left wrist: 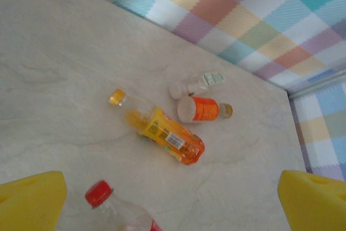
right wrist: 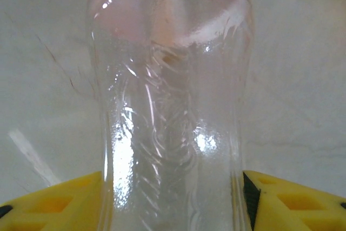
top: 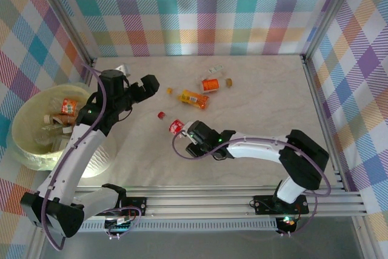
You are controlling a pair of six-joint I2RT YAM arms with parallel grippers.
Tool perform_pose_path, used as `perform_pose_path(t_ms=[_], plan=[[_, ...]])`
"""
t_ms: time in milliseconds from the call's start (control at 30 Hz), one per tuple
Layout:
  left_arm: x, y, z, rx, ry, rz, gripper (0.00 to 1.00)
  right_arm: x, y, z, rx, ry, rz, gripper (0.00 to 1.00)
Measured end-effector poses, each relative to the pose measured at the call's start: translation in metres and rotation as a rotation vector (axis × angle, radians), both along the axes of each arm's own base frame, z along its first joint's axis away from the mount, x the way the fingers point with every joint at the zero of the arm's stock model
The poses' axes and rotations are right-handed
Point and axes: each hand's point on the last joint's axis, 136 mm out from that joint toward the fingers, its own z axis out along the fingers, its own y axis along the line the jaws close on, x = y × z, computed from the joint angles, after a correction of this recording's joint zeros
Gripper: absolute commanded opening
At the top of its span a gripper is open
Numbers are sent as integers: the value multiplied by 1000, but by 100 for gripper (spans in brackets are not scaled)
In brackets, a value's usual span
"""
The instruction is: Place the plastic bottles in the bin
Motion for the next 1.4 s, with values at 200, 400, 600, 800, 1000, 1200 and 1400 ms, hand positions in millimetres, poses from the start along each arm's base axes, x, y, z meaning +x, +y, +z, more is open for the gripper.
perform_pose_path(t_ms=[200,400,600,800,1000,1200,1400], plan=[[2,-14,-24,-7,50,-77,100,11,11,50,229,-62,-82,52],[1,-20,-35,-31,30,-106,100,29,2,79,462,-52,-248,52],[-3,-37,-26,-93,-29,-197,100,42,3,95,621,-17,-311,52],[-5,-60,-16,-147,-65,-306,100,32,32,120,773,28,-181,52],[-7,-82,-11,-195,-90,-416,96,17,51,127,829,86,-56,53],[-7,-91,-20,-193,-70,-460,69,13,57,132,858,92,-13,53],[-6,-92,-20,-180,-85,-472,55,15,59,136,856,67,4,55]])
